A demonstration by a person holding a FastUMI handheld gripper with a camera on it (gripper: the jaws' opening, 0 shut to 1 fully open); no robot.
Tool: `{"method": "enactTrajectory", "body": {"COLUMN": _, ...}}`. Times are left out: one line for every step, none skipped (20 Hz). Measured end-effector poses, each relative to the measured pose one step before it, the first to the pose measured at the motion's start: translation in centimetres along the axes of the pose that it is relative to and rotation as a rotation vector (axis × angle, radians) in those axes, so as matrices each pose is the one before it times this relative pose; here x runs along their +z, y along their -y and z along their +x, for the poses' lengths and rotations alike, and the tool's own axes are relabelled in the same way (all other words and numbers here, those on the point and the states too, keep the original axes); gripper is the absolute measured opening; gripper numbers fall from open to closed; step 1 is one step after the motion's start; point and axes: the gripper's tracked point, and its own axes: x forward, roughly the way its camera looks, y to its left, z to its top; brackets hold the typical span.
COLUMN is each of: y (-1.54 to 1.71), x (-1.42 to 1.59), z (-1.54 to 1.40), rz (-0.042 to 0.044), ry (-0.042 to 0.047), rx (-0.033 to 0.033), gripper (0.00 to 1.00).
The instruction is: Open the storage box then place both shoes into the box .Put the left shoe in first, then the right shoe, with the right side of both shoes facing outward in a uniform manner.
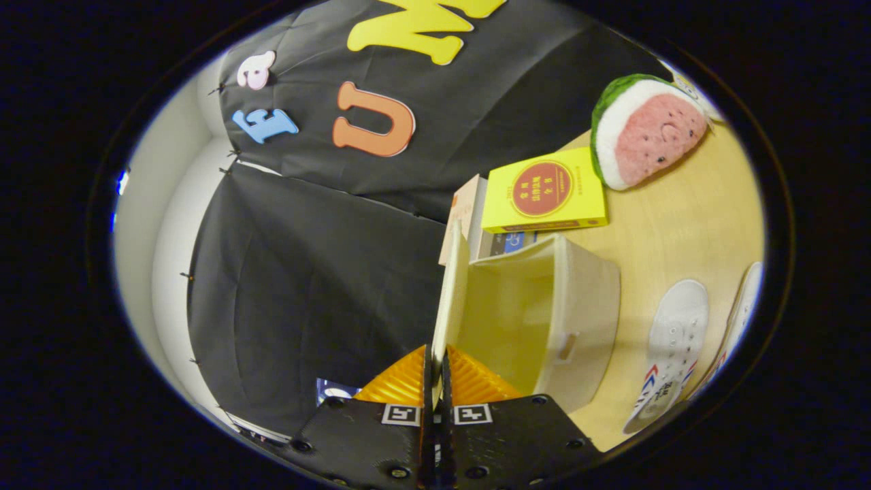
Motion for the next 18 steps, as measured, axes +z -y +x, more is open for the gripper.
{"method": "enactTrajectory", "body": {"y": -1.533, "x": -0.069, "z": 0.652, "rz": -0.02177, "ry": 0.00444, "rx": -0.00914, "gripper": 0.03}}
{"method": "enactTrajectory", "body": {"y": -1.524, "x": -0.088, "z": 0.867, "rz": -0.02064, "ry": 0.00280, "rx": -0.00770, "gripper": 0.03}}
{"method": "enactTrajectory", "body": {"y": -1.721, "x": -0.040, "z": 1.096, "rz": -0.01646, "ry": 0.00347, "rx": -0.00634, "gripper": 0.03}}
{"method": "enactTrajectory", "body": {"y": -1.814, "x": -0.002, "z": 1.147, "rz": -0.01772, "ry": 0.00243, "rx": -0.00970, "gripper": 0.03}}
{"method": "enactTrajectory", "body": {"y": -1.474, "x": 0.170, "z": 1.431, "rz": -0.01626, "ry": 0.00194, "rx": -0.01436, "gripper": 0.04}}
{"method": "enactTrajectory", "body": {"y": -1.540, "x": 0.051, "z": 1.489, "rz": -0.01458, "ry": -0.00302, "rx": -0.00976, "gripper": 0.04}}
{"method": "enactTrajectory", "body": {"y": -1.235, "x": 0.073, "z": 1.596, "rz": -0.01096, "ry": -0.00198, "rx": -0.01545, "gripper": 0.04}}
{"method": "enactTrajectory", "body": {"y": -1.459, "x": -0.136, "z": 1.468, "rz": -0.00086, "ry": -0.00664, "rx": 0.00025, "gripper": 0.04}}
{"method": "enactTrajectory", "body": {"y": -1.000, "x": -0.181, "z": 1.701, "rz": -0.00409, "ry": 0.00278, "rx": -0.02138, "gripper": 0.07}}
{"method": "enactTrajectory", "body": {"y": -0.910, "x": 0.037, "z": 1.377, "rz": -0.00286, "ry": -0.00960, "rx": -0.00542, "gripper": 0.10}}
{"method": "enactTrajectory", "body": {"y": -0.732, "x": -0.388, "z": 1.871, "rz": -0.00069, "ry": -0.01559, "rx": -0.00935, "gripper": 0.10}}
{"method": "enactTrajectory", "body": {"y": -0.396, "x": -0.133, "z": 1.498, "rz": -0.00097, "ry": -0.00884, "rx": -0.01611, "gripper": 0.10}}
{"method": "enactTrajectory", "body": {"y": -0.394, "x": -0.200, "z": 1.406, "rz": 0.00639, "ry": -0.01233, "rx": -0.01362, "gripper": 0.10}}
{"method": "enactTrajectory", "body": {"y": -0.637, "x": -0.430, "z": 1.147, "rz": 0.01997, "ry": -0.01041, "rx": 0.00249, "gripper": 0.13}}
{"method": "enactTrajectory", "body": {"y": -0.537, "x": -0.488, "z": 0.689, "rz": 0.02476, "ry": -0.01685, "rx": -0.00030, "gripper": 0.26}}
{"method": "enactTrajectory", "body": {"y": -0.504, "x": -0.284, "z": 0.652, "rz": 0.01067, "ry": -0.00246, "rx": -0.00066, "gripper": 0.39}}
{"method": "enactTrajectory", "body": {"y": 0.066, "x": -0.209, "z": 0.437, "rz": -0.00922, "ry": 0.00543, "rx": -0.01550, "gripper": 0.50}}
{"method": "enactTrajectory", "body": {"y": 0.494, "x": -0.277, "z": -0.224, "rz": -0.01093, "ry": 0.00324, "rx": -0.03418, "gripper": 0.62}}
